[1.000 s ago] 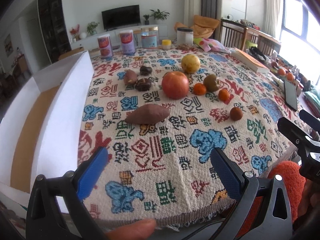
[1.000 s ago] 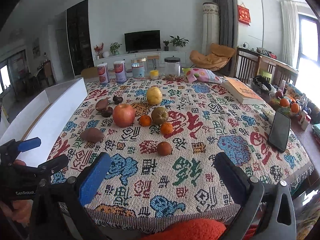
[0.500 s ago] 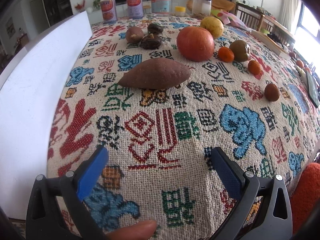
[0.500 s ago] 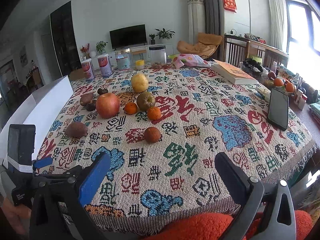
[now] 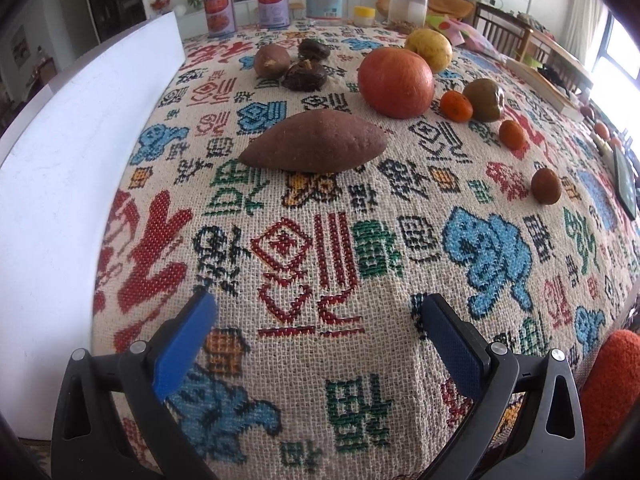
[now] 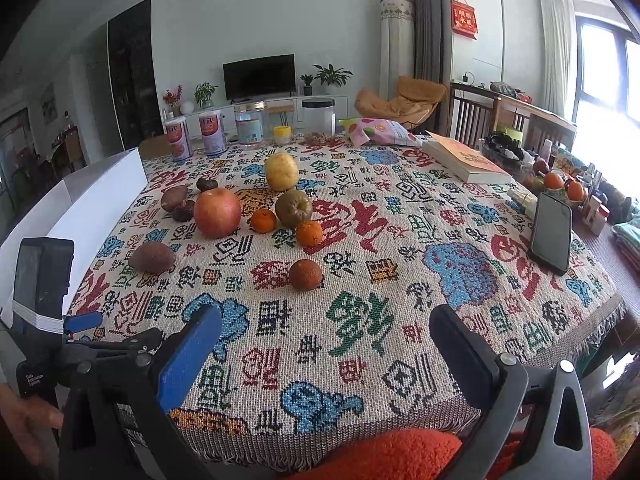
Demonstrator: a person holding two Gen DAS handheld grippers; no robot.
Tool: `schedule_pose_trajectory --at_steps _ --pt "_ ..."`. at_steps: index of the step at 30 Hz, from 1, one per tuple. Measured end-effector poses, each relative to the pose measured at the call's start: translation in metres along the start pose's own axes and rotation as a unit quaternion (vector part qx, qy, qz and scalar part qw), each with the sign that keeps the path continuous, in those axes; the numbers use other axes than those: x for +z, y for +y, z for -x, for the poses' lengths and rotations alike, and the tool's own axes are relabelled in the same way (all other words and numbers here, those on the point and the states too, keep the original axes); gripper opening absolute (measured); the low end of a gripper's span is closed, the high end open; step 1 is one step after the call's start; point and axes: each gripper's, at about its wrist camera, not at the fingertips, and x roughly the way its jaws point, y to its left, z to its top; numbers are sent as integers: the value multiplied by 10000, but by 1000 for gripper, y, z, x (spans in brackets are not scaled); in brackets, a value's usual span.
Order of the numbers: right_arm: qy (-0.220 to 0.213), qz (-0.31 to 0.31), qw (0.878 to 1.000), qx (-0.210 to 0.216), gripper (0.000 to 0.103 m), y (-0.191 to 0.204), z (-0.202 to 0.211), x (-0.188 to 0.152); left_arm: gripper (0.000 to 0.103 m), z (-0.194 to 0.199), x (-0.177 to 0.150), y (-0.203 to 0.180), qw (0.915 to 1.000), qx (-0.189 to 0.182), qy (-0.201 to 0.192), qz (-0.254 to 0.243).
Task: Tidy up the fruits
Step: 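Move the left tool forward over the long sweet potato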
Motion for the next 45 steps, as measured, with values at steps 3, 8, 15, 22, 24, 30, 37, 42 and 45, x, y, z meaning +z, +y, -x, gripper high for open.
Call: schedule_pose_trajectory --at_steps 3,8,15,22,24,30,37,42,45 --pt "-27 23 10000 -4 103 0 2 0 103 -1 2 0 10000 -14 69 19" --pt "-59 63 10000 -15 103 2 4 1 103 -2 3 1 9999 -23 79 64" --pt "-45 58 10000 -9 103 2 4 1 103 -2 3 1 10000 -21 69 63" --pt "-40 56 10000 -7 103 2 4 1 103 -2 2 1 10000 -26 64 48" --pt "-42 56 10000 -7 103 2 4 1 103 -1 2 1 10000 -25 68 46" --pt "-42 57 10000 -7 103 2 4 1 103 -1 2 1 10000 -28 72 42" --pt "-39 55 10000 -6 103 2 4 1 103 -2 2 0 10000 -27 63 34" --pt "-38 55 10000 -7 103 2 4 1 103 -1 1 0 10000 -32 36 30" --pt "-41 56 10000 -7 103 2 4 1 103 -1 1 1 10000 -29 38 27"
